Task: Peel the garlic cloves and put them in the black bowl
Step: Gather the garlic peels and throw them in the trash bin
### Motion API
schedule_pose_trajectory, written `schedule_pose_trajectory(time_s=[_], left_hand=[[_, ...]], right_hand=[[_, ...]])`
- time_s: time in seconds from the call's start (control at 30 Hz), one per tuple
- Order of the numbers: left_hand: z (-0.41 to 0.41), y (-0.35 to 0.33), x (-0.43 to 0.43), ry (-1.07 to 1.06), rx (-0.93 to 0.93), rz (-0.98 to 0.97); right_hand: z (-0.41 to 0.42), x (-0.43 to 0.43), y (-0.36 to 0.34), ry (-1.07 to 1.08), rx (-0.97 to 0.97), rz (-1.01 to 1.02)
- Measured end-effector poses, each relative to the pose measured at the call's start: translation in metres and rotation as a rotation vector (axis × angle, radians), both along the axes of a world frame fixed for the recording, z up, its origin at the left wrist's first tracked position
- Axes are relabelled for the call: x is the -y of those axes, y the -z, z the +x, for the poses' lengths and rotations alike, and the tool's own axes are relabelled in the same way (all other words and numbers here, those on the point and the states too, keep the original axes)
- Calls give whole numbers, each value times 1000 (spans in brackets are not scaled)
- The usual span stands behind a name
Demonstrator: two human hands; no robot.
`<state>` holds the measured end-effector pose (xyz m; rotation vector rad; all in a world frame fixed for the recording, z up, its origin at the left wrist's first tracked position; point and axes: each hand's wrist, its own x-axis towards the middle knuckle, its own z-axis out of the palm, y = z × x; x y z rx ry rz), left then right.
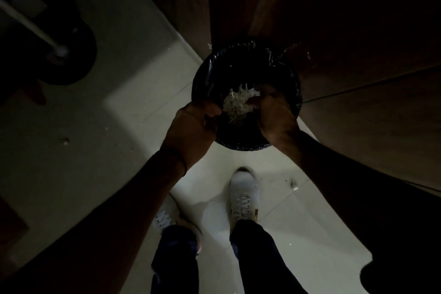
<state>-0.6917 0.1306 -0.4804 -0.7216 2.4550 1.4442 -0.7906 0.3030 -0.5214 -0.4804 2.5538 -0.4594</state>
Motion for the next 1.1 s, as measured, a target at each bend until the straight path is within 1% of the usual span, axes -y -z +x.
schedule_pose_trajectory(time_s=[0.07,0.13,0.17,0.23,0.3,0.37,0.47,0.53,0.6,0.63,0.7,0.8,0.9,1.0,1.1], left_hand=[[3,-13,0,-11,-12,5],[4,-26,0,-11,-14,-2],[5,-32,0,-12,-7,-12],[6,-47,1,-28,9,-11],[9,-64,2,-44,19,-7],[14,-82,4,-68,23,-5],[27,-116,5,-120,9,19],[41,-143,7,-138,1,20],[60,-171,11,-174,-2,7],[71,-187,14,-192,3,7],[99,-221,21,-210,16,-13],[151,-280,36,-245,37,-82],[215,-342,55,-322,13,-170],[286,-399,76,-449,-15,-262],[359,-448,95,-638,-25,-380]], right_hand=[[-1,1,-11,49,-18,-39],[-2,0,-24,104,-11,35],[-2,0,-30,123,-37,32],[-2,-2,-40,107,-48,-31],[-4,-2,-55,78,35,-81],[-3,1,-82,43,82,-51],[4,2,-122,103,119,-29],[18,8,-156,96,116,-94],[39,20,-194,60,147,-217],[50,26,-211,37,160,-258],[73,41,-246,-12,171,-279],[115,72,-305,-53,268,-346],[162,111,-363,-130,341,-436],[214,155,-419,-258,388,-495],[272,202,-473,-416,454,-534]])
